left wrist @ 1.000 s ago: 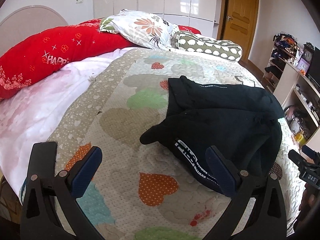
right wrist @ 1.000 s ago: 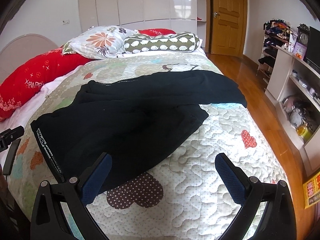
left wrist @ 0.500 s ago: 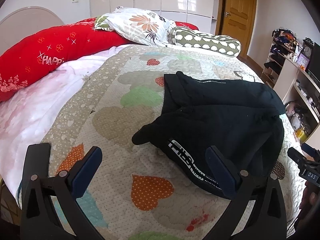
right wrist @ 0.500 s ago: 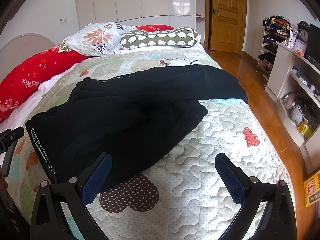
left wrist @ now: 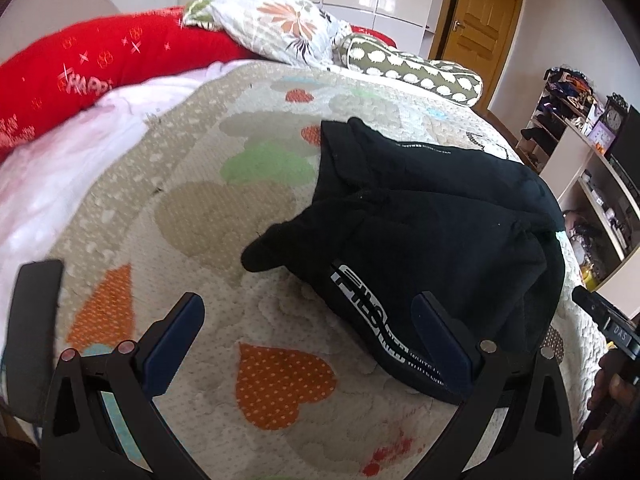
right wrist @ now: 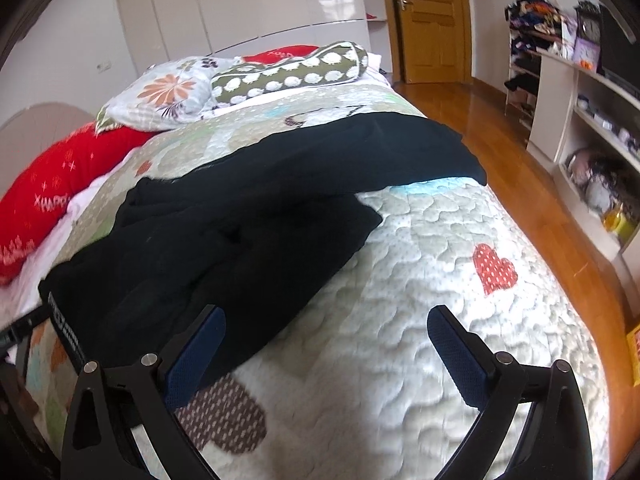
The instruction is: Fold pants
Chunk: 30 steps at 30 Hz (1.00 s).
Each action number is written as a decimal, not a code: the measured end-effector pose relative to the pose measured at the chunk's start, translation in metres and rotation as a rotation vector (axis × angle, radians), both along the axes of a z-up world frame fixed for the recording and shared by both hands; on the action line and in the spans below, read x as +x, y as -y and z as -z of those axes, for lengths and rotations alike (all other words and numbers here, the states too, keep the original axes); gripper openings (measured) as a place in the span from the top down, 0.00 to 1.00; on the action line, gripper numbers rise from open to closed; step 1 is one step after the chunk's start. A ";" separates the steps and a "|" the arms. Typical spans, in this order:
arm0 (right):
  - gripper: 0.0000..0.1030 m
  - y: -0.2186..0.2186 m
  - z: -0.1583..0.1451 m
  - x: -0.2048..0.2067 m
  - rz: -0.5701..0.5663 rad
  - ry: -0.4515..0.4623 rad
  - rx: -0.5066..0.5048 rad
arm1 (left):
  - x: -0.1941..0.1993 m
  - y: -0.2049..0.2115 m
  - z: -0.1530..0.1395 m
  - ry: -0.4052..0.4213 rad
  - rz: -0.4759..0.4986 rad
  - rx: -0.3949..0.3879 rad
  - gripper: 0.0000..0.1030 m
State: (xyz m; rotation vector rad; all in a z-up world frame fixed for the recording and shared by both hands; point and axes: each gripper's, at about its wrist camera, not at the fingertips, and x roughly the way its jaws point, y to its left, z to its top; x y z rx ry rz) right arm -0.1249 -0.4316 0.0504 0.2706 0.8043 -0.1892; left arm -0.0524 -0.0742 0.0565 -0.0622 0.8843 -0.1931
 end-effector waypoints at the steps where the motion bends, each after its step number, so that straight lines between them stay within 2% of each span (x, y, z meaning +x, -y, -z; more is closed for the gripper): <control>1: 0.04 0.005 0.001 0.005 0.004 0.002 0.014 | 0.004 0.001 0.003 -0.011 0.005 -0.015 0.00; 3: 0.09 0.012 0.006 0.017 0.014 0.001 0.040 | 0.008 0.004 0.007 -0.025 0.012 -0.033 0.00; 5: 0.19 0.024 0.015 0.033 0.025 -0.010 0.090 | 0.015 0.010 0.010 -0.035 0.029 -0.050 0.00; 8: 0.33 0.031 0.022 0.047 0.023 0.015 0.110 | 0.028 0.015 0.013 -0.036 0.040 -0.063 0.00; 9: 0.50 0.032 0.022 0.052 0.011 0.025 0.126 | 0.033 0.017 0.014 -0.040 0.036 -0.068 0.00; 10: 0.73 0.033 0.022 0.055 0.003 0.032 0.141 | 0.037 0.018 0.016 -0.048 0.033 -0.075 0.00; 11: 0.77 0.036 0.022 0.058 -0.003 0.038 0.166 | 0.042 0.018 0.017 -0.060 0.033 -0.094 0.00; 13: 0.86 0.038 0.019 0.057 -0.017 0.049 0.191 | 0.048 0.020 0.019 -0.074 0.041 -0.150 0.10; 14: 0.89 0.037 0.015 0.054 -0.025 0.061 0.193 | 0.051 0.022 0.021 -0.082 0.043 -0.164 0.30; 15: 0.90 0.036 0.010 0.049 -0.031 0.075 0.196 | 0.052 0.024 0.021 -0.088 0.037 -0.151 0.46; 16: 0.91 0.035 0.003 0.041 -0.033 0.095 0.193 | 0.051 0.025 0.020 -0.082 0.029 -0.136 0.54; 17: 0.91 0.036 -0.006 0.031 -0.031 0.116 0.188 | 0.047 0.024 0.017 -0.070 0.036 -0.154 0.66; 18: 0.91 0.036 -0.015 0.019 -0.024 0.135 0.178 | 0.043 0.020 0.013 -0.060 0.045 -0.183 0.70; 22: 0.91 0.046 -0.042 -0.033 0.024 0.186 0.131 | 0.022 0.005 -0.009 -0.006 0.046 -0.222 0.75; 25: 0.91 0.057 -0.049 -0.075 0.075 0.194 0.099 | -0.001 -0.010 -0.022 0.029 0.036 -0.237 0.78; 27: 0.91 0.068 -0.044 -0.104 0.120 0.178 0.097 | -0.020 -0.020 -0.022 0.044 0.021 -0.220 0.79; 30: 0.91 0.079 -0.014 -0.121 0.149 0.067 0.097 | -0.042 -0.030 -0.003 0.012 0.000 -0.202 0.79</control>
